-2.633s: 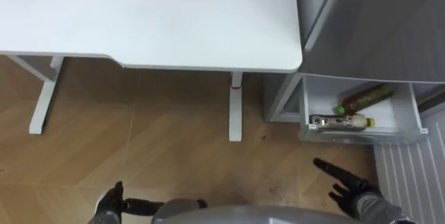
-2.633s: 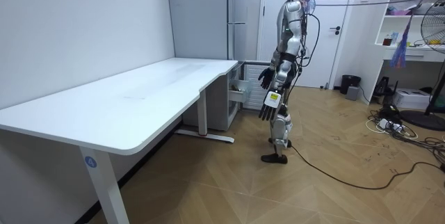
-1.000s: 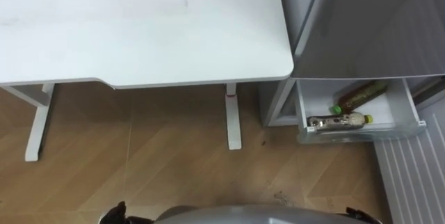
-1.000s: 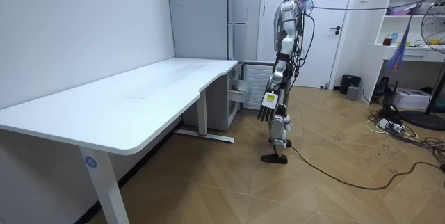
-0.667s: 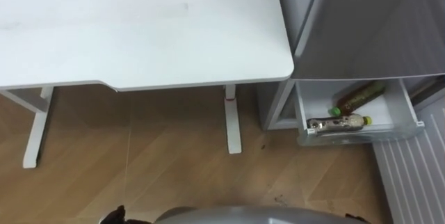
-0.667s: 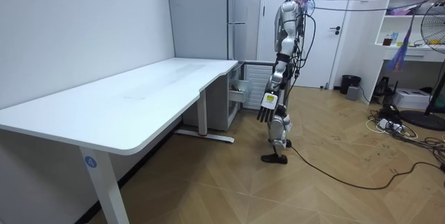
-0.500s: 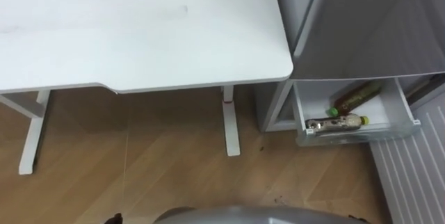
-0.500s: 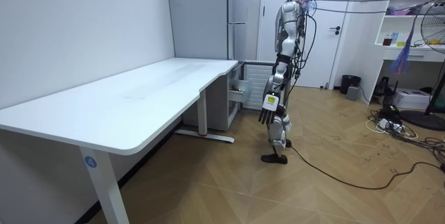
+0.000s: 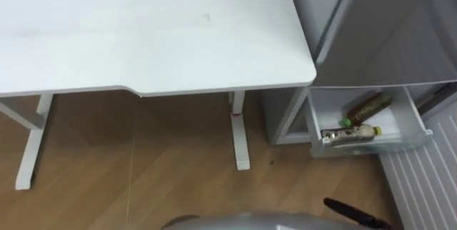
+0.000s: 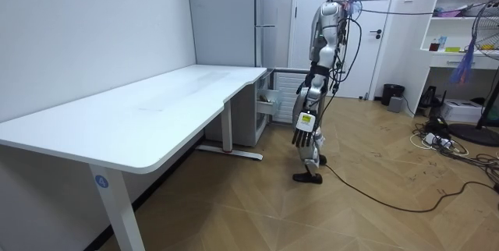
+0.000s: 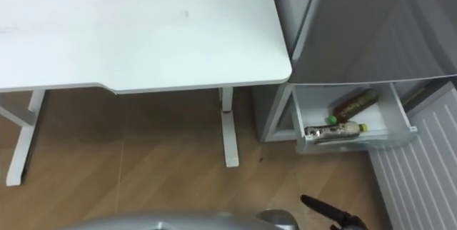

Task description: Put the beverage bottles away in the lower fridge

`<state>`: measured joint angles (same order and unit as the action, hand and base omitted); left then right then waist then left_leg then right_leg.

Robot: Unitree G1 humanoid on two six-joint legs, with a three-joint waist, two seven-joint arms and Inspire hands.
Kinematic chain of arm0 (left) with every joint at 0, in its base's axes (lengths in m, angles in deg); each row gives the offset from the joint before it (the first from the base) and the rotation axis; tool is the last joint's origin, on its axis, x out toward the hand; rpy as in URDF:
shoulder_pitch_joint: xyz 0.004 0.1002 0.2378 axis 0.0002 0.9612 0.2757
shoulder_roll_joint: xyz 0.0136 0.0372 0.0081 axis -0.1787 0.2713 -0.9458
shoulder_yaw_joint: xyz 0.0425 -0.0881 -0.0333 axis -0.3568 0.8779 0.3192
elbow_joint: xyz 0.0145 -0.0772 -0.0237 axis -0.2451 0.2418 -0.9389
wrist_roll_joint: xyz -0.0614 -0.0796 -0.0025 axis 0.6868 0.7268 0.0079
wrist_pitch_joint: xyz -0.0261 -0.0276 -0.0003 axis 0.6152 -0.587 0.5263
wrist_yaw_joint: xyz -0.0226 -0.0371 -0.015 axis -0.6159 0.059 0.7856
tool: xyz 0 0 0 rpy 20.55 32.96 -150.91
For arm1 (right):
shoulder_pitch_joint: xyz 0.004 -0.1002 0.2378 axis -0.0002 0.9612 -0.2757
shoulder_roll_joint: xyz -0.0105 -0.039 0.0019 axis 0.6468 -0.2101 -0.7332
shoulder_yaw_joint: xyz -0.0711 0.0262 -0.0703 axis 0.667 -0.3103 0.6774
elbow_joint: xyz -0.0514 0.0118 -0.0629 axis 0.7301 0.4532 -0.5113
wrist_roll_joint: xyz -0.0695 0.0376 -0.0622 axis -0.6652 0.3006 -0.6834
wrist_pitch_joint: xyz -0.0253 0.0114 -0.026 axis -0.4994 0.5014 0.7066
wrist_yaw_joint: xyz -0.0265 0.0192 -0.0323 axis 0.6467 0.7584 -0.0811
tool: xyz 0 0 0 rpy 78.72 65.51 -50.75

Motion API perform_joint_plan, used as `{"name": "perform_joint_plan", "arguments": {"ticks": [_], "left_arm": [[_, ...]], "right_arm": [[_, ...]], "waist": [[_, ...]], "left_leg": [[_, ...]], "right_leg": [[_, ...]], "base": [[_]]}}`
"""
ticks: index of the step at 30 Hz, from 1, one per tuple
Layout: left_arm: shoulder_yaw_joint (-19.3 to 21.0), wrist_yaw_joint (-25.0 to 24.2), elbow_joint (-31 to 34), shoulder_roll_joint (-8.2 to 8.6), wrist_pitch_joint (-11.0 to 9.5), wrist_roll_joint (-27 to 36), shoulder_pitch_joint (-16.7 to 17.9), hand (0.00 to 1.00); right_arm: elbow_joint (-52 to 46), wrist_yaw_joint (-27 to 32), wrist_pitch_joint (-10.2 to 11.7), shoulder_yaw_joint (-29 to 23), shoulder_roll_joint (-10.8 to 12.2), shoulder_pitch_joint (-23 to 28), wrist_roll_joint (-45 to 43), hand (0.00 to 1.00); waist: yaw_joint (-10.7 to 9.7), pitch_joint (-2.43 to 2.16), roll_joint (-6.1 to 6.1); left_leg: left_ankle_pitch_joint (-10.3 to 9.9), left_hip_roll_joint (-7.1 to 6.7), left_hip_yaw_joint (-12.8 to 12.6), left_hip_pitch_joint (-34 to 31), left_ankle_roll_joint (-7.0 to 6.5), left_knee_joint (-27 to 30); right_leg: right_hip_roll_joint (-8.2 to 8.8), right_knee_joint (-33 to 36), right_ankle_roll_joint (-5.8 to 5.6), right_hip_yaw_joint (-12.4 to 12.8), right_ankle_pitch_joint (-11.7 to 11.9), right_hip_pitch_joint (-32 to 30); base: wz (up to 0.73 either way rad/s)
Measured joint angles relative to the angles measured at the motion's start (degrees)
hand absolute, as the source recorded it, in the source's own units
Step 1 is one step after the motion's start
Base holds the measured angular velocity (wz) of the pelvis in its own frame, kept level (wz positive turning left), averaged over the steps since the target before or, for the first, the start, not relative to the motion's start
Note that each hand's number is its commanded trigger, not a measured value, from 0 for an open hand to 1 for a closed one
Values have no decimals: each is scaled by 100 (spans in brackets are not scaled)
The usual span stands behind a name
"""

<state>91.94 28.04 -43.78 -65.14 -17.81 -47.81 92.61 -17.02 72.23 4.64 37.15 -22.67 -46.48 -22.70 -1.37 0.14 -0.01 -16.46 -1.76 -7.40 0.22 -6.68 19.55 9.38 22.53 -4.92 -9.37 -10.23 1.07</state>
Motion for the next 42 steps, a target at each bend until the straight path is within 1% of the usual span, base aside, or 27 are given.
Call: {"name": "perform_joint_plan", "arguments": {"ticks": [1, 3, 5, 6, 7, 9, 10, 12, 14, 16, 17, 18, 20, 22, 24, 26, 27, 28, 29, 30, 31, 33, 34, 36, 37, 39, 42], "left_arm": [[1, -4, -2, -32, -1, 15, -65, 0], [-8, -2, -7, -50, 3, 33, -89, 0], [-29, 0, -7, -33, 6, 56, -168, 0], [-34, 5, -33, -5, 13, 65, -247, 0], [-65, 9, -61, 13, 12, 132, -354, 0], [-67, 28, -109, 19, -8, 291, -460, 0], [-67, 100, -109, 16, -43, 337, -490, 0], [-118, 175, -114, 14, -74, 339, -510, 0], [-290, 280, -140, 5, -67, 339, -518, 0], [-406, 356, -216, 41, -42, 384, -601, 0], [-438, 381, -216, 42, -42, 448, -605, 0], [-526, 410, -231, 37, -41, 596, -623, 0], [-727, 437, -247, 31, -39, 817, -643, 0], [-813, 467, -249, 30, -43, 1035, -677, 0], [-854, 488, -273, 13, -41, 1216, -772, 0], [-911, 513, -265, 0, -49, 1364, -885, 0], [-971, 514, -263, -6, -51, 1476, -971, 0], [-1032, 516, -265, -15, -52, 1589, -1031, 0], [-1058, 517, -263, -21, -55, 1595, -1059, 0], [-1090, 534, -256, -40, -64, 1611, -1105, 0], [-1093, 581, -230, -62, -78, 1716, -1116, 0], [-1094, 642, -207, -104, -77, 1948, -1120, 0], [-1094, 651, -207, -123, -75, 2029, -1120, 0], [-1220, 704, -183, -219, -73, 2255, -1119, 0], [-1283, 785, -140, -238, -91, 2326, -1122, 0], [-1325, 853, -122, -256, -162, 2405, -1122, 0], [-1366, 884, -81, -258, -181, 2497, -1119, 0]], "right_arm": [[44, -3, -1, -98, -12, -116, 325, 0], [120, -4, 1, -123, -44, -357, 782, 0], [120, 8, 2, -288, -56, -625, 1263, 0], [134, 0, 14, -378, -86, -836, 1653, 0], [185, -11, 17, -431, -151, -1049, 2093, 0], [360, -28, 22, -603, -258, -1365, 2512, 0], [389, -21, 27, -604, -324, -1521, 2697, 0], [388, -1, 29, -671, -420, -1713, 3027, 0], [389, -1, 57, -679, -504, -1872, 3341, 0], [463, 12, 69, -820, -631, -2123, 3612, 0], [474, 15, 69, -828, -657, -2196, 3702, 0], [479, 66, 68, -835, -709, -2367, 3885, 0], [459, 148, 78, -798, -829, -2576, 4084, 0], [401, 185, 119, -774, -964, -2782, 4186, 0], [399, 194, 133, -757, -1102, -2881, 4458, 0], [367, 196, 182, -699, -1252, -2927, 4666, 0], [336, 216, 288, -591, -1338, -2984, 4671, 0], [307, 237, 359, -525, -1396, -3077, 4670, 0], [271, 245, 385, -522, -1418, -3109, 4671, 0], [188, 256, 432, -513, -1453, -3168, 4687, 0], [82, 266, 457, -483, -1486, -3235, 4732, 0], [-71, 361, 527, -483, -1524, -3336, 4790, 0], [-148, 406, 559, -484, -1529, -3351, 4804, 0], [-365, 536, 686, -407, -1569, -3459, 4873, 0], [-411, 564, 701, -356, -1639, -3558, 4914, 0], [-553, 568, 764, -328, -1687, -3609, 5034, 0], [-616, 568, 817, -314, -1780, -3756, 5027, 0]], "waist": [[15, -1, 8], [10, -5, 25], [30, -8, 64], [24, 2, 117], [23, -5, 137], [40, 20, 215], [79, 30, 262], [164, 54, 305], [235, 73, 296], [308, 150, 207], [309, 159, 184], [311, 180, 154], [347, 198, 128], [356, 223, 88], [368, 227, 76], [456, 217, 57], [547, 212, 38], [548, 207, 23], [541, 205, 21], [527, 200, 7], [498, 188, 10], [475, 184, 7], [476, 185, 6], [469, 184, 7], [462, 180, 13], [463, 181, 11], [469, 181, 12]], "left_leg": [[0, -1, -6, -96, -2, 36], [2, -3, -11, -294, -5, 101], [5, 5, -16, -607, -6, 249], [6, 16, -15, -820, -5, 334], [7, 23, -16, -1022, -4, 423], [10, 31, -17, -1287, 2, 493], [23, 35, -18, -1507, 17, 553], [38, 40, -11, -1861, 33, 720], [41, 34, 8, -2250, 39, 981], [40, -16, -5, -2771, 42, 1308], [39, -17, -9, -2931, 44, 1403], [32, -14, -7, -3267, 57, 1604], [7, 4, -7, -3784, 78, 1979], [-94, 15, 15, -4414, 120, 2414], [-147, 21, 66, -4879, 170, 2783], [-140, 83, 57, -5279, 205, 3057], [-113, 134, 46, -5517, 242, 3177], [-87, 143, 43, -5710, 252, 3249], [-81, 150, 44, -5792, 260, 3282], [-53, 183, 33, -5956, 308, 3348], [-39, 253, 7, -6123, 331, 3427], [-19, 333, -15, -6337, 366, 3532], [-14, 342, -7, -6391, 373, 3579], [3, 404, -10, -6593, 403, 3731], [16, 407, -20, -6721, 425, 3795], [21, 415, -17, -6873, 436, 3871], [21, 415, 5, -7034, 452, 3919]], "right_leg": [[-50, -129, 3, -5, 6, -16], [-65, -314, 3, -27, 15, -94], [-78, -396, -8, -38, 8, -310], [-84, -399, -14, -69, 4, -475], [-84, -373, -37, -65, -11, -660], [-89, -346, -61, -31, -30, -915], [-76, -217, -67, -40, -49, -1173], [-53, 47, -57, -69, -117, -1538], [13, 452, -38, -115, -238, -2021], [117, 1183, 45, 64, -442, -2761], [127, 1328, 53, 107, -482, -2935], [160, 1575, 59, 118, -547, -3268], [202, 1972, 99, 136, -663, -3792], [267, 2529, 160, 143, -889, -4415], [299, 2910, 236, 160, -1020, -4863], [288, 3208, 301, 188, -1101, -5287], [279, 3337, 355, 185, -1106, -5543], [354, 3452, 425, 148, -1091, -5752], [379, 3503, 452, 134, -1083, -5841], [390, 3591, 496, 135, -1069, -6014], [395, 3676, 543, 123, -1059, -6181], [372, 3788, 597, 113, -1060, -6390], [368, 3838, 617, 104, -1071, -6436], [364, 4007, 699, 71, -1121, -6636], [370, 4080, 725, 58, -1138, -6759], [363, 4170, 753, 40, -1170, -6897], [373, 4253, 781, -13, -1210, -7044]], "base": [[0], [-6], [-8], [-9], [-7], [-10], [-13], [-15], [-9], [7], [14], [16], [14], [17], [21], [3], [-10], [-6], [7], [9], [9], [6], [4], [4], [6], [9], [10]]}}
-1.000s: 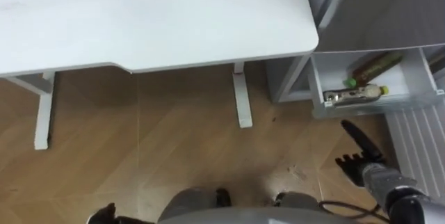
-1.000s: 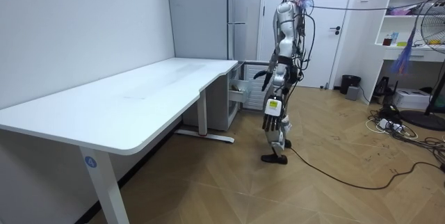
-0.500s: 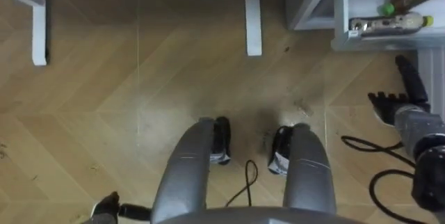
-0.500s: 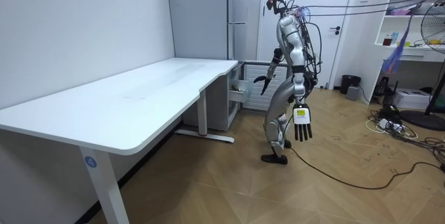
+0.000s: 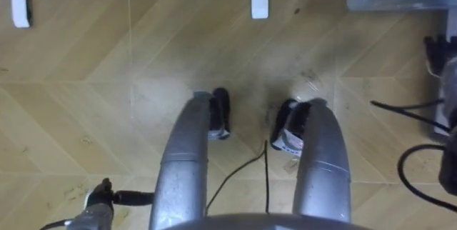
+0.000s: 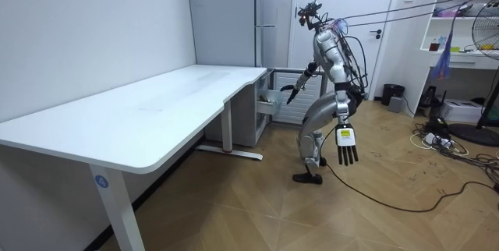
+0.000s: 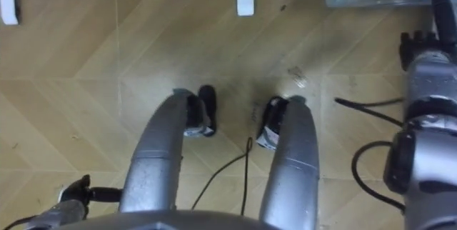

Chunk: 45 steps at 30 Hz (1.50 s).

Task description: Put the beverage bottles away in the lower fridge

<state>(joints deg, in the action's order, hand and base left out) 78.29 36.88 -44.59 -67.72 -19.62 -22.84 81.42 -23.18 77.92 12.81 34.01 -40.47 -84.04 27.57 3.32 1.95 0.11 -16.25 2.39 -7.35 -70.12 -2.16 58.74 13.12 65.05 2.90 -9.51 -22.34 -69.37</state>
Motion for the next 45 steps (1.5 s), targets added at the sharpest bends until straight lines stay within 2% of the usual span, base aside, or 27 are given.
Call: {"name": "perform_joint_plan", "arguments": {"ticks": [2, 4, 6, 10, 15, 21, 23, 29, 31, 36, 40, 43, 45], "left_arm": [[-6, 22, 44, -2, -15, 13, 13, 0], [-3, 36, 105, -22, -34, 30, 16, 0], [-6, 70, 126, -52, -36, 36, 28, 0], [-21, 132, 143, -138, -40, 77, 63, 0], [-47, 128, 282, -160, -40, 81, 107, 0], [-52, 93, 371, -188, -170, 187, 233, 0], [-50, 90, 372, -252, -240, 324, 348, 0], [80, 82, 358, -455, -270, 315, 693, 0], [81, 80, 342, -588, -294, 315, 730, 0], [82, 64, 352, -801, -391, 310, 730, 0], [82, -25, 350, -831, -392, 299, 772, 0], [89, -32, 350, -855, -396, 306, 908, 0], [89, -52, 350, -854, -396, 305, 981, 0]], "right_arm": [[-6, -1, 2, 1, -93, -163, -22, 0], [-10, -2, 23, 9, -280, -334, -5, 0], [-7, 12, 83, 104, -383, -462, 3, 0], [-12, 103, 80, 237, -463, -553, -2, 0], [-12, 200, 122, 468, -469, -781, 2, 0], [-13, 417, 103, 834, -472, -1049, 128, 0], [-41, 539, 103, 898, -481, -1090, 225, 0], [-157, 819, 105, 1052, -482, -1120, 211, 0], [-157, 966, 125, 1348, -486, -1210, 201, 0], [-181, 1007, 220, 1631, -509, -1294, 203, 0], [-351, 1016, 236, 1728, -638, -1294, 219, 0], [-642, 1015, 235, 1738, -639, -1294, 218, 0], [-731, 1015, 235, 1744, -639, -1294, 218, 0]], "waist": [[-11, -1, 1], [9, -1, 2], [3, -1, 1], [-21, -6, -15], [-73, -6, -17], [-155, -5, -33], [-161, -4, -52], [-138, 6, -133], [-120, 25, -167], [-65, 60, -227], [97, 66, -242], [113, 91, -294], [131, 87, -316]], "left_leg": [[1, -9, -10, -82, 10, 2], [-26, -15, -24, -156, 36, 83], [-77, -8, -33, -178, 53, 154], [-115, -2, -62, -322, 73, 249], [-105, 22, -145, -385, 129, 201], [-79, 102, -183, -423, 166, 155], [-57, 106, -182, -415, 186, 123], [-6, 126, -175, -376, 236, 71], [-4, 187, -146, -392, 244, 116], [-22, 201, -44, -432, 306, 242], [-17, 234, -20, -429, 348, 268], [-50, 288, 7, -428, 405, 330], [-51, 290, 100, -430, 422, 374]], "right_leg": [[10, 39, 11, 12, -18, -103], [78, 180, 88, 20, -84, -195], [83, 274, 108, 19, -158, -216], [92, 435, 154, 69, -259, -415], [110, 496, 222, 160, -294, -596], [87, 498, 266, 169, -273, -681], [91, 493, 272, 159, -277, -682], [102, 490, 349, 137, -266, -680], [99, 497, 399, 78, -247, -671], [99, 592, 466, -7, -280, -653], [84, 627, 516, -38, -299, -647], [92, 674, 576, -116, -336, -608], [96, 684, 613, -202, -358, -547]], "base": [[8], [14], [10], [5], [-2], [-2], [3], [0], [-8], [-1], [0], [0], [4]]}}
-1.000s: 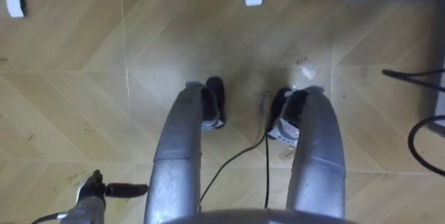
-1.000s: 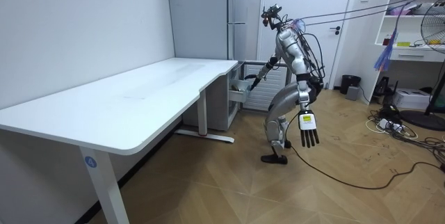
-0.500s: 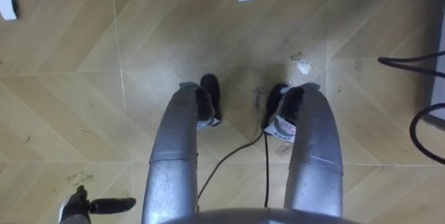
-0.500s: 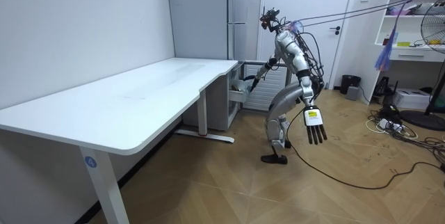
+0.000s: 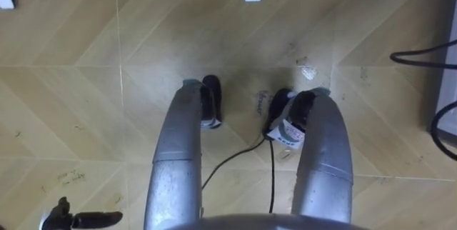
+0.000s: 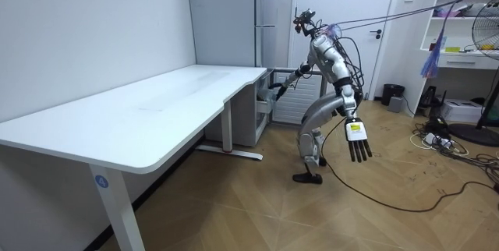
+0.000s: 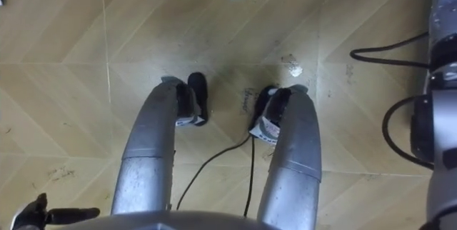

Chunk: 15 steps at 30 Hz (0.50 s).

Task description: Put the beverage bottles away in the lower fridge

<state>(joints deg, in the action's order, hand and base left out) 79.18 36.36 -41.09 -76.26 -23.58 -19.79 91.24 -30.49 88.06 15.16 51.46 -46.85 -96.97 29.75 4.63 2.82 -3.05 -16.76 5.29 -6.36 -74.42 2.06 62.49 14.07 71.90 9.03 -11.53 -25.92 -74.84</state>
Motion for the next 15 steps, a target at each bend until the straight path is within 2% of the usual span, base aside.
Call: {"name": "perform_joint_plan", "arguments": {"ticks": [4, 10, 15], "left_arm": [[-3, -73, 8, 0, 4, -29, 150, 0], [-11, -79, 29, -23, 42, -29, 318, 0], [-16, -81, 28, -44, 42, -41, 420, 0]], "right_arm": [[-36, -16, 21, 128, 1, 0, -3, 0], [-37, -6, 84, 234, 0, 3, -4, 0], [-37, -5, 90, 285, 2, 3, -2, 0]], "waist": [[94, 1, -115], [221, 1, -118], [298, 2, -120]], "left_leg": [[-38, 5, 107, 34, 41, 137], [-123, -3, 183, 83, 85, 318], [-111, 5, 222, 196, 107, 365]], "right_leg": [[-5, 89, 26, -80, -73, 116], [15, 228, -18, -136, -172, 240], [99, 295, 44, -257, -225, 424]], "base": [[1], [0], [5]]}}
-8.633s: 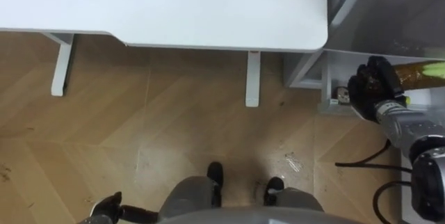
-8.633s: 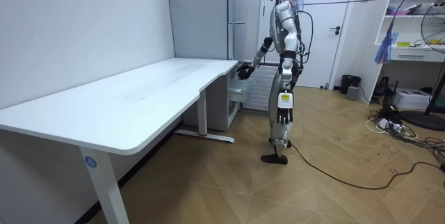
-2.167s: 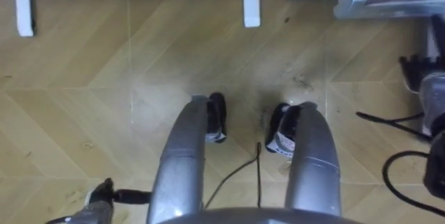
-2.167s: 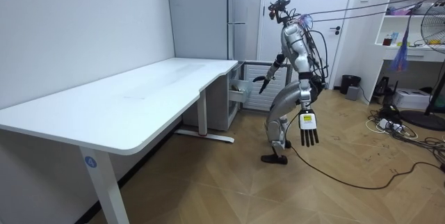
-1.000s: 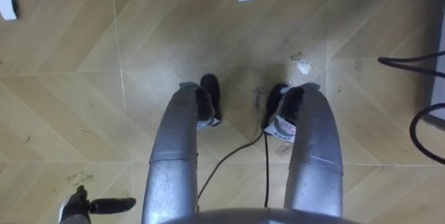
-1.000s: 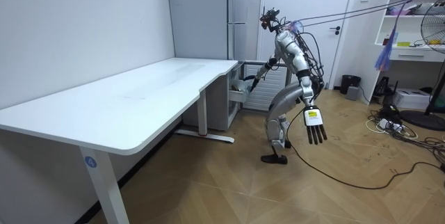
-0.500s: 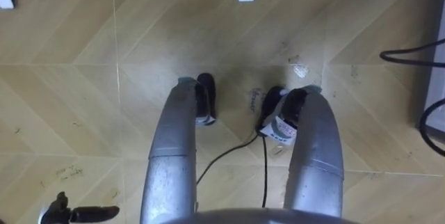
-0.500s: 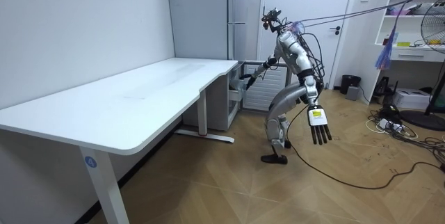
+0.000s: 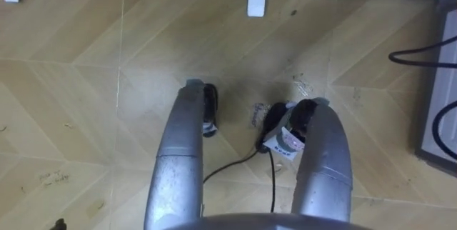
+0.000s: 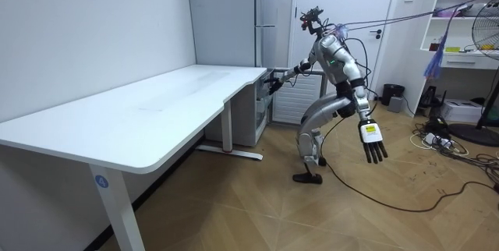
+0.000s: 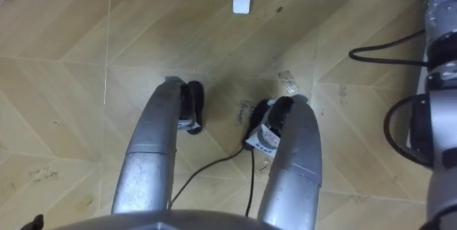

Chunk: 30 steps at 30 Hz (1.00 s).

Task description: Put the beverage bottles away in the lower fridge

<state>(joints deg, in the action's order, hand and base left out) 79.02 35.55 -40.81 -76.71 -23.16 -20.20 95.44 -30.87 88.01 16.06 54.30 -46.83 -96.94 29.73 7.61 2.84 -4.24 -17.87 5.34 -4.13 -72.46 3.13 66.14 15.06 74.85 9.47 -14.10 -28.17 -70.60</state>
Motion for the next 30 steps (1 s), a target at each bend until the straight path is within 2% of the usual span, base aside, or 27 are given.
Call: {"name": "perform_joint_plan", "arguments": {"ticks": [3, 7, 12, 14, 21, 28, 30], "left_arm": [[0, -19, 1, -17, 1, 22, 80, 0], [-11, -22, 0, -126, 1, 49, 123, 0], [-5, -27, -3, -200, 37, 50, 300, 0], [0, -27, -3, -220, 55, 50, 300, 0], [23, -21, 76, -276, -21, 43, 300, 0], [19, -40, 69, -387, -104, 63, 300, 0], [-6, -48, 75, -412, -109, 63, 300, 0]], "right_arm": [[-193, -83, 1, -4, -1, 0, -1, 0], [-237, -101, -22, 30, 28, 38, 32, 0], [-240, -101, -35, 96, 30, 38, 31, 0], [-272, -88, -35, 114, 30, 38, 29, 0], [-301, 161, -36, 214, 29, 38, 23, 0], [-14, 56, -45, 332, 28, 169, 24, 0], [232, -143, -85, 391, 26, 241, -16, 0]], "waist": [[13, -2, -3], [19, 5, -15], [19, 7, -23], [15, 7, -24], [-10, 3, -31], [55, 4, -27], [61, 7, -31]], "left_leg": [[10, -13, 104, 72, 19, -10], [49, 14, 173, 113, 78, -54], [56, 6, 209, 122, 89, -51], [88, -1, 222, 112, 144, -51], [104, -12, 271, 115, 152, -51], [108, -22, 328, 346, 144, -188], [108, -103, 366, 500, 140, -281]], "right_leg": [[64, -2, 28, -124, -58, 163], [173, -6, 63, -331, -120, 339], [178, -6, 71, -359, -131, 374], [185, -7, 72, -371, -131, 373], [279, -46, 89, -514, -126, 471], [270, -291, 23, -698, -98, 805], [267, -386, 17, -733, -94, 981]], "base": [[12], [21], [2], [0], [2], [0], [8]]}}
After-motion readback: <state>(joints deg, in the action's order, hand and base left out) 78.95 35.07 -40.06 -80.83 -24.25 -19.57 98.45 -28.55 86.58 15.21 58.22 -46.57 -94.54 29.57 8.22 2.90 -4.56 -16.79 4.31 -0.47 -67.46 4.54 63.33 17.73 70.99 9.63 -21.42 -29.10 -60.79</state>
